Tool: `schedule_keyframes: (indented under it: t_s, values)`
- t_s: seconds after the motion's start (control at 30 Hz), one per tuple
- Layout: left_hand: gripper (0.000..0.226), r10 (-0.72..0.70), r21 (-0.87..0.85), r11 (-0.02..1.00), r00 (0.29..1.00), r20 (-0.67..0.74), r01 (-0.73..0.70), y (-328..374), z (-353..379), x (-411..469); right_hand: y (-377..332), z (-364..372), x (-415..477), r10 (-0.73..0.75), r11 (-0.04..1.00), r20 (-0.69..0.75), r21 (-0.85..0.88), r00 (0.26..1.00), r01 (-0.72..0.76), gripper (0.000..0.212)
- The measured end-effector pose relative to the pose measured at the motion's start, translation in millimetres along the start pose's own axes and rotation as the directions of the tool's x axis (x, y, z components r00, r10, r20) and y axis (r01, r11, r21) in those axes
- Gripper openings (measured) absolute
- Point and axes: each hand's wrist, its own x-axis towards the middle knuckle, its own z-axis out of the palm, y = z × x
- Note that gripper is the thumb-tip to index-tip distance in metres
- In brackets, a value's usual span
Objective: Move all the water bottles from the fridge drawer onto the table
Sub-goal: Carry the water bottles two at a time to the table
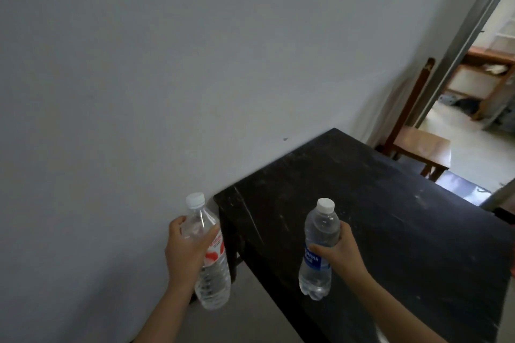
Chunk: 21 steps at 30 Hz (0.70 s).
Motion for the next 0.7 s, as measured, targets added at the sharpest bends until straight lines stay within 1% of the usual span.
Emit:
schedule_keyframes:
  t_s: [0.13,0.27,0.33,0.43,0.53,0.7]
  values:
    - [0.057,0.050,0.009,0.999,0.999,0.010,-0.050,15,45,25,-9,-17,47,-0.007,1.000,-0.001,-0.006,1.000,0.007,0.071]
    - [0.047,0.097,0.120,0.988,0.995,0.029,-0.100,16,85,51,-10,-27,85,-0.008,1.000,-0.017,-0.028,1.000,0.008,0.074]
    - [0.045,0.099,0.112,0.988,0.994,0.056,-0.104,20,101,61,-10,-28,100,0.003,1.000,-0.025,-0.028,1.000,-0.004,0.075]
    - [0.049,0.120,0.133,0.982,0.988,0.094,-0.132,25,125,85,-12,-26,124,0.010,1.000,-0.041,-0.021,0.999,-0.011,0.074]
    - [0.063,0.121,0.199,0.971,0.989,0.084,-0.135,22,144,108,-17,-19,141,0.019,0.999,-0.047,-0.035,0.999,-0.020,0.075]
    - [0.056,0.128,0.127,0.982,0.988,0.092,-0.139,23,176,141,-30,-12,176,0.024,0.997,-0.040,-0.067,0.999,-0.027,0.076]
